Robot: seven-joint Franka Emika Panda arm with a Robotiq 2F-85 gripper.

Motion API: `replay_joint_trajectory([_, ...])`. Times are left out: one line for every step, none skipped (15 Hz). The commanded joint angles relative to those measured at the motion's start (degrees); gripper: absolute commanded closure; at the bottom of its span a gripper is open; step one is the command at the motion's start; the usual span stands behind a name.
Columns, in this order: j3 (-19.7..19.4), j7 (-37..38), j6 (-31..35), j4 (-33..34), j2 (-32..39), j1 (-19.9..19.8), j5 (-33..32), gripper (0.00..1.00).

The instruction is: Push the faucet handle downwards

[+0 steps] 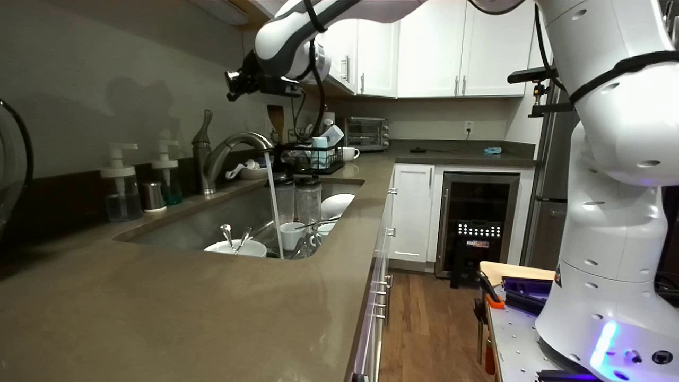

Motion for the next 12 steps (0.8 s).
replay_joint_trajectory([-0.4,0.3,-2.4,3.8,1.5,0.2,-2.4,0.96])
replay_joint_trajectory([-0.5,0.4,-2.7,4.6,1.9,0.5,-2.9,0.96])
replay_joint_trajectory([-0.4,0.3,-2.9,5.2,2.3,0.6,-3.3,0.97])
replay_joint_trajectory([-0.3,0.3,-3.1,6.0,2.8,0.7,-3.6,0.96])
replay_joint_trajectory([-0.2,0.3,-3.3,6.8,3.4,0.9,-3.9,0.96])
replay_joint_trajectory([0.0,0.4,-3.5,7.8,4.1,0.9,-3.9,0.95])
replay_joint_trajectory([0.1,0.5,-3.8,8.7,4.7,1.0,-3.9,0.96])
replay_joint_trajectory([0.3,0.4,-3.7,9.6,5.6,1.1,-3.9,0.94])
replay_joint_trajectory([0.5,0.3,-3.9,10.5,6.3,1.1,-3.8,0.95])
replay_joint_trajectory([0.8,0.2,-3.8,11.2,7.0,1.1,-3.8,0.96])
replay_joint_trajectory([1.0,0.2,-3.8,12.0,7.7,1.1,-3.8,0.95])
replay_joint_trajectory([1.3,0.0,-4.0,12.9,8.3,0.9,-3.7,0.95])
